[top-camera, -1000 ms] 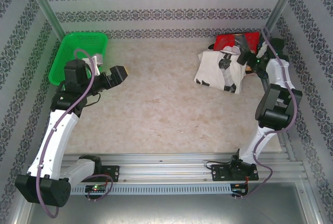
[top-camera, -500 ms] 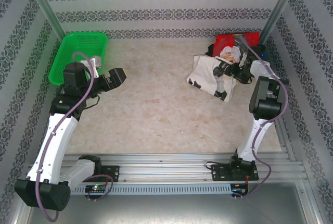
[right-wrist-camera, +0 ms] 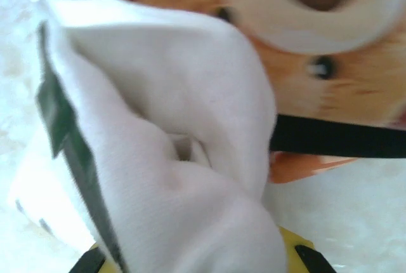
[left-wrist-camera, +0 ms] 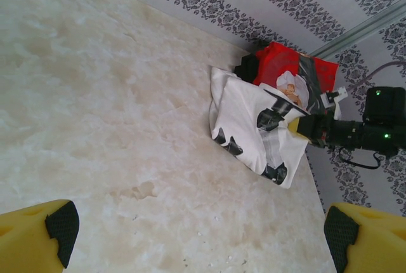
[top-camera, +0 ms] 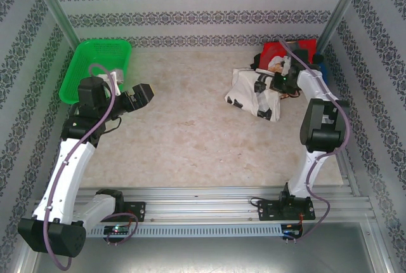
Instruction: Fold and stack the t-shirts
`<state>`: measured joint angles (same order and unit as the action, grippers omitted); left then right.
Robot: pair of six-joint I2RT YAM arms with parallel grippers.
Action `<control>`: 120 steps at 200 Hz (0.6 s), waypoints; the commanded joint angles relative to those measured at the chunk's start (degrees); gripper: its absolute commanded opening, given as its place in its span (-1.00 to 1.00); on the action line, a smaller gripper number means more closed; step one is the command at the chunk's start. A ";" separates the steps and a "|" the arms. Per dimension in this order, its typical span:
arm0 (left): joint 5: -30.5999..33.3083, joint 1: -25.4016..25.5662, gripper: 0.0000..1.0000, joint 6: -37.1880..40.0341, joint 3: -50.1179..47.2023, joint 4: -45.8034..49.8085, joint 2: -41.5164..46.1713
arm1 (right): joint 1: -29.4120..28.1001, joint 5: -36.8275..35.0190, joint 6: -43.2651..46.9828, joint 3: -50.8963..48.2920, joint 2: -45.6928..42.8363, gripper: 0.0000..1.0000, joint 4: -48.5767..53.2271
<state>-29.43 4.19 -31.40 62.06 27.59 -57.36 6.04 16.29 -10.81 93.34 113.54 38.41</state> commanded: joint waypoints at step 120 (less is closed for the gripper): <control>1.55 -0.05 1.00 6.96 0.77 2.61 0.48 | -5.66 -29.25 16.79 42.02 15.48 -1.00 16.01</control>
<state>-28.80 4.12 -28.05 61.14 27.92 -57.39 -1.63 -5.37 4.16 130.15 126.39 52.45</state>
